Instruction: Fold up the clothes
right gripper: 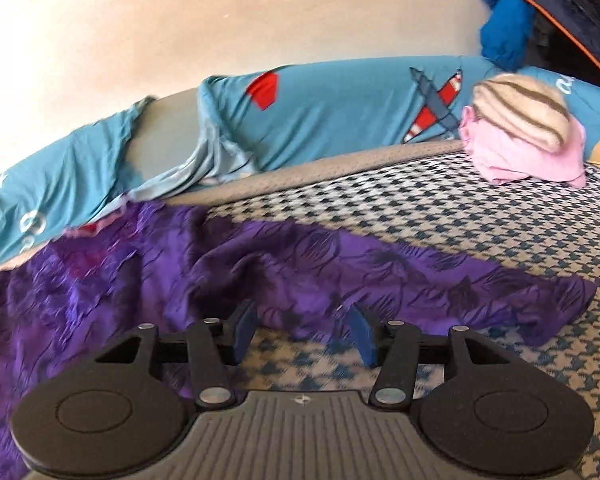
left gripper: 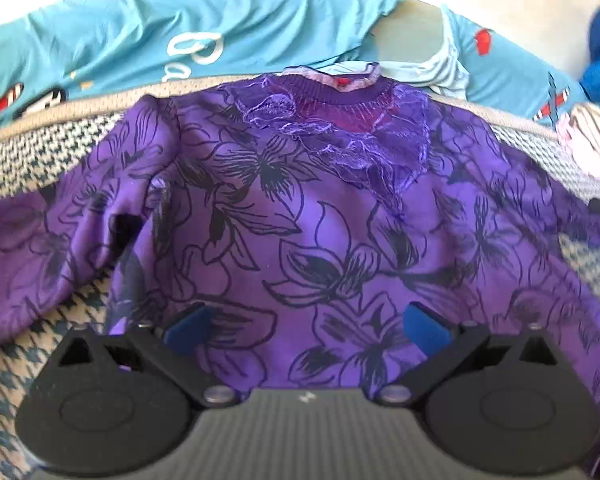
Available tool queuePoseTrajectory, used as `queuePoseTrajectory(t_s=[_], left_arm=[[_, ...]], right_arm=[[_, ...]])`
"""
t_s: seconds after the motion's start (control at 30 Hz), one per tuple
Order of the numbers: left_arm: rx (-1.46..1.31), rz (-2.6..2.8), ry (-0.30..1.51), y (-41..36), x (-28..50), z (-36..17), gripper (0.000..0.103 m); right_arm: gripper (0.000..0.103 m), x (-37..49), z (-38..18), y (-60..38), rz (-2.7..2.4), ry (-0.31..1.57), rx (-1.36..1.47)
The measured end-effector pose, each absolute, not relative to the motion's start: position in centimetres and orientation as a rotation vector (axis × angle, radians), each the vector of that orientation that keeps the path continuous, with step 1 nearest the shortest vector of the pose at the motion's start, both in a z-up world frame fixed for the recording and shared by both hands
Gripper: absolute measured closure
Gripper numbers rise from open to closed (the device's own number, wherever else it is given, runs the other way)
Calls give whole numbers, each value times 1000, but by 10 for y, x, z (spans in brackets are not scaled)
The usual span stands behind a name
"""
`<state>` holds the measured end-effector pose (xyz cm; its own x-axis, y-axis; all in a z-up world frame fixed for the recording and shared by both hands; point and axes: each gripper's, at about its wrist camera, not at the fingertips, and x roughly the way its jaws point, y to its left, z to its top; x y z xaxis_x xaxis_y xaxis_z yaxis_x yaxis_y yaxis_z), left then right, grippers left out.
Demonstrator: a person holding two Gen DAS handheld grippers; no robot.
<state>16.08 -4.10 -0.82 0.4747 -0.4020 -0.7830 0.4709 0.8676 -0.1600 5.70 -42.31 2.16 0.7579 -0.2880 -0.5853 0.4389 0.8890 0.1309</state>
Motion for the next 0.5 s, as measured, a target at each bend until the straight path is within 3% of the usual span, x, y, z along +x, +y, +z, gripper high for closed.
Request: queuePoseTrajectory(t_s=[0.13, 0.5], left_arm=[[51, -521, 949, -44, 165, -9, 0], [82, -478, 935, -49, 163, -10, 0]], right_arm=[[52, 70, 19, -435, -438, 568, 300], [37, 114, 10, -446, -428, 502, 384]])
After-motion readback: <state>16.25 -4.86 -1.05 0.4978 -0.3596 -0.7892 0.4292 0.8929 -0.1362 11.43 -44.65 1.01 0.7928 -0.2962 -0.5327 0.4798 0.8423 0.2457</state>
